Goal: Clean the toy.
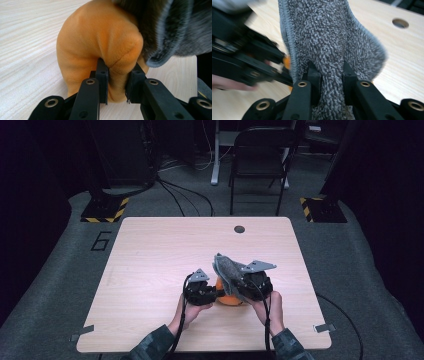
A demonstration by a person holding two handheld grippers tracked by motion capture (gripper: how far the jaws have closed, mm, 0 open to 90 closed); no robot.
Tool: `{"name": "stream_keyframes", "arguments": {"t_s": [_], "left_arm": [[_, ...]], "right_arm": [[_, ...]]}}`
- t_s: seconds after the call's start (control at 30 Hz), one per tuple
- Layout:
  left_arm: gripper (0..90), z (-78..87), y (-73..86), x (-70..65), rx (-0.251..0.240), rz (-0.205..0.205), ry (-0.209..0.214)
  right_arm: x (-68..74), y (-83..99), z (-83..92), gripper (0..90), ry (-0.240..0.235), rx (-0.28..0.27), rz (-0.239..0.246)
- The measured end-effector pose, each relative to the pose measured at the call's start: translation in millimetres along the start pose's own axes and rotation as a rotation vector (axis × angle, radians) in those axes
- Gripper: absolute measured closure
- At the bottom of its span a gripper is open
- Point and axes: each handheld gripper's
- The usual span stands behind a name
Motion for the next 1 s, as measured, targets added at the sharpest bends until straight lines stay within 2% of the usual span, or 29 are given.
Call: {"name": "stream_keyframes", "arguments": {"t_s": [0.1, 0.13, 0.17, 0.23, 0.43, 0.57, 0.7, 0.77, 0.83, 0.9, 1.0], "left_arm": [[75.0, -1.1, 0.3, 0.8, -0.004, -0.003, -0.001], [75.0, -1.1, 0.1, 0.7, -0.004, -0.007, -0.001], [75.0, -1.2, 0.1, 0.8, -0.004, -0.008, 0.001], [75.0, -1.2, 0.4, 0.7, -0.006, 0.000, 0.001], [75.0, -1.4, 1.2, 0.8, -0.012, 0.014, 0.007], [75.0, -2.7, 1.1, 0.3, -0.012, 0.007, 0.011], [75.1, -3.0, 0.8, 0.0, -0.010, 0.000, 0.012], [75.0, -2.9, 0.7, 0.1, -0.009, -0.001, 0.015], [75.1, -2.8, 0.6, -0.3, -0.014, 0.000, 0.012], [75.1, -2.6, 0.7, -0.9, -0.016, 0.001, 0.008], [75.1, -2.4, 0.7, -0.7, -0.015, 0.000, 0.007]], "right_arm": [[-3.1, 5.1, -5.2, 75.7, 0.036, 0.017, 0.023], [-4.9, 5.4, -4.7, 75.6, 0.035, 0.024, 0.031], [-5.0, 5.6, -4.0, 75.6, 0.050, 0.027, 0.013], [-9.7, 7.9, -2.7, 75.5, 0.077, 0.037, 0.025], [-34.4, 21.0, -1.2, 75.6, 0.119, 0.069, -0.034], [-50.3, 31.8, -5.0, 75.5, 0.127, 0.097, -0.098], [-64.0, 41.8, -10.0, 75.3, 0.150, 0.126, -0.114], [-67.6, 47.6, -14.2, 75.3, 0.189, 0.178, -0.119], [-73.8, 53.6, -19.1, 75.1, 0.199, 0.213, -0.113], [-75.6, 50.3, -15.1, 75.1, 0.201, 0.197, -0.127], [-64.2, 28.5, 5.7, 75.1, 0.180, 0.099, -0.108]]}}
Point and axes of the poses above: each handheld gripper's, and its own axes: z roughly backward along the jaws, y roughly out of its underside, x roughly to its left, and after that the axes turned 7 degrees about -x, right-handed
